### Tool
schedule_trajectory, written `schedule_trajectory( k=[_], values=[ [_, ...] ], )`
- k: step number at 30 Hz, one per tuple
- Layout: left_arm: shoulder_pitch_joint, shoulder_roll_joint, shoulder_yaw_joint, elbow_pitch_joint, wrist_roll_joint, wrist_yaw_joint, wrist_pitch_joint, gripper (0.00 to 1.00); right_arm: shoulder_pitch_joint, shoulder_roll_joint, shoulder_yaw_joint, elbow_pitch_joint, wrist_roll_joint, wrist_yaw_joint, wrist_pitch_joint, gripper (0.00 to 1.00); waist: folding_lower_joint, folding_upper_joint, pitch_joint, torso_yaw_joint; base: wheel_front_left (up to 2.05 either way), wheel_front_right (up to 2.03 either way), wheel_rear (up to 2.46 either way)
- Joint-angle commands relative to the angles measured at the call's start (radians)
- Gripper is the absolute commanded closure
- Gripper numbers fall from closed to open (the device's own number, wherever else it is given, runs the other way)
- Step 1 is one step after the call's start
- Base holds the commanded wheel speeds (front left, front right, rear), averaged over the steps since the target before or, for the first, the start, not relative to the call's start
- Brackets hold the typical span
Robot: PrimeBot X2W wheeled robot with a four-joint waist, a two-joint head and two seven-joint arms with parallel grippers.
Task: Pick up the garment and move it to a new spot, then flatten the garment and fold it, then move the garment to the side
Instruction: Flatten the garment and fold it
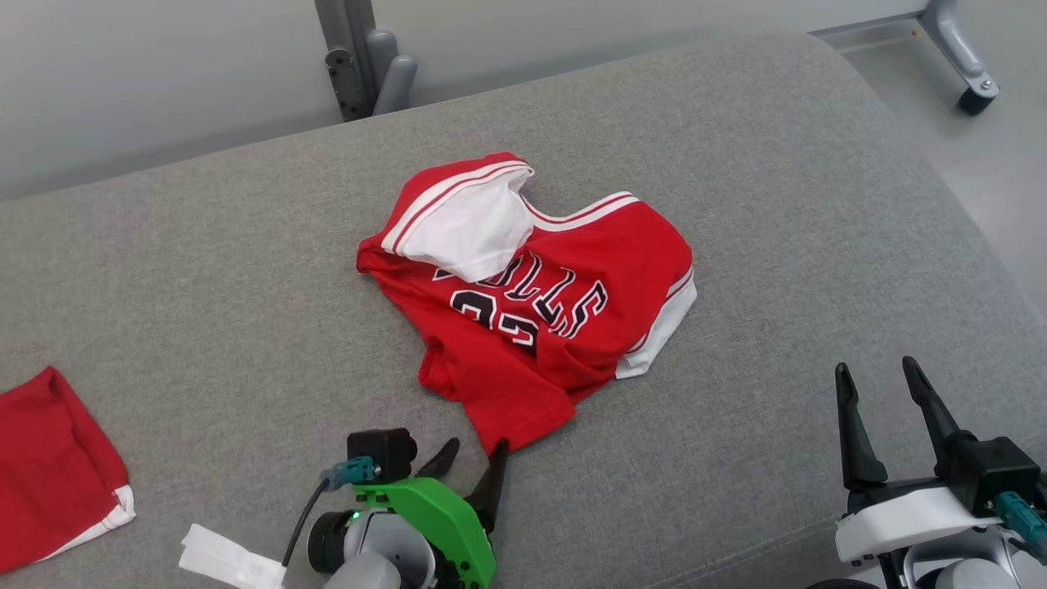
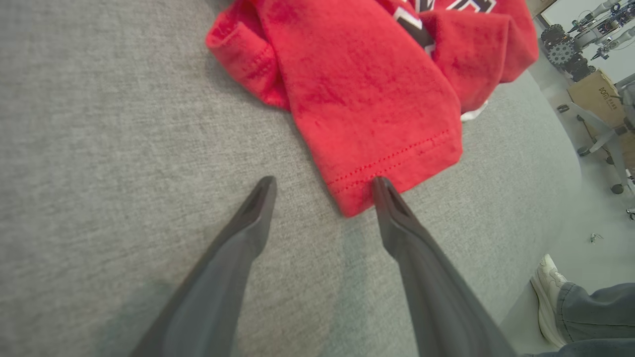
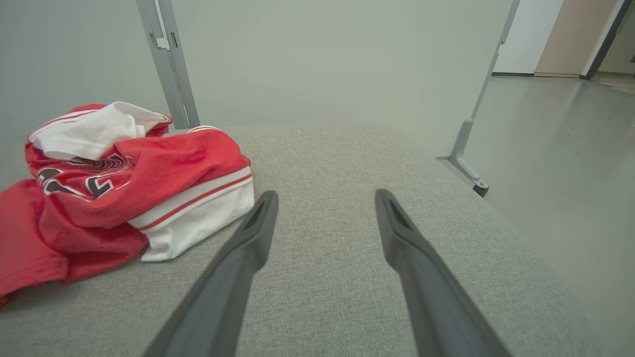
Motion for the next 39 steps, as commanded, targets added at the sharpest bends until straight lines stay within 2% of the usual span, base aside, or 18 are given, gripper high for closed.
schedule_trajectory(
  k=[1, 6, 7, 8, 9, 10, 18, 24, 28, 33, 39],
  values=[
    [-0.019, 0.005, -0.007, 0.014, -0.021, 0.008, 0.004, 0.00, -0.011, 0.003, -0.002, -0.003, 0.004, -0.001, -0.003, 0.00, 0.0000, 0.0000, 0.017, -0.018, 0.00, 0.00, 0.00],
    [-0.039, 0.005, -0.046, 0.049, -0.092, 0.012, 0.006, 0.00, -0.016, 0.004, -0.004, -0.004, 0.000, -0.001, -0.003, 0.00, 0.0000, 0.0000, 0.019, -0.016, 0.00, 0.00, 0.00],
    [-0.042, 0.005, -0.054, 0.054, -0.104, 0.012, 0.007, 0.07, -0.016, 0.005, -0.003, -0.004, 0.000, -0.001, -0.003, 0.00, 0.0000, 0.0000, 0.018, -0.015, 0.00, 0.00, 0.00],
    [-0.046, 0.005, -0.064, 0.060, -0.115, 0.009, 0.008, 0.53, -0.017, 0.005, -0.001, -0.003, -0.001, -0.001, -0.003, 0.00, 0.0000, 0.0000, 0.019, -0.014, 0.00, 0.00, 0.00],
    [-0.050, 0.005, -0.073, 0.063, -0.128, 0.004, 0.005, 0.82, -0.019, 0.005, 0.000, -0.003, -0.001, -0.001, -0.003, 0.00, 0.0000, 0.0000, 0.019, -0.014, 0.00, 0.00, 0.00],
    [-0.052, 0.005, -0.082, 0.068, -0.142, 0.000, 0.002, 1.00, -0.019, 0.005, 0.001, -0.003, -0.001, -0.001, -0.003, 0.00, 0.0000, 0.0000, 0.019, -0.013, 0.00, 0.00, 0.00],
    [-0.087, 0.008, -0.109, 0.074, -0.175, -0.017, -0.059, 1.00, -0.013, 0.009, -0.004, 0.000, 0.001, -0.001, -0.003, 0.00, 0.0000, 0.0000, 0.015, 0.001, 0.00, 0.00, 0.00],
    [-0.031, 0.084, -0.070, -0.023, -0.198, -0.009, -0.070, 1.00, 0.008, 0.013, -0.014, 0.001, 0.003, -0.001, -0.003, 0.00, 0.0000, 0.0000, -0.005, 0.018, 0.00, 0.00, 0.00],
    [0.050, 0.185, -0.049, -0.163, -0.203, 0.035, -0.040, 1.00, 0.028, 0.016, -0.024, 0.004, 0.005, -0.001, -0.003, 0.00, 0.0000, 0.0000, -0.020, 0.038, 0.00, 0.00, 0.00],
    [0.196, 0.316, -0.010, -0.366, -0.218, 0.128, 0.018, 1.00, 0.043, 0.018, -0.028, 0.007, 0.006, -0.001, -0.003, 0.00, 0.0000, 0.0000, -0.027, 0.072, 0.00, 0.00, 0.00],
    [0.328, 0.427, 0.001, -0.519, -0.216, 0.215, 0.079, 1.00, 0.035, 0.019, -0.027, 0.009, 0.002, -0.001, -0.003, 0.00, 0.0000, 0.0000, -0.026, 0.117, 0.00, 0.00, 0.00]
  ],
)
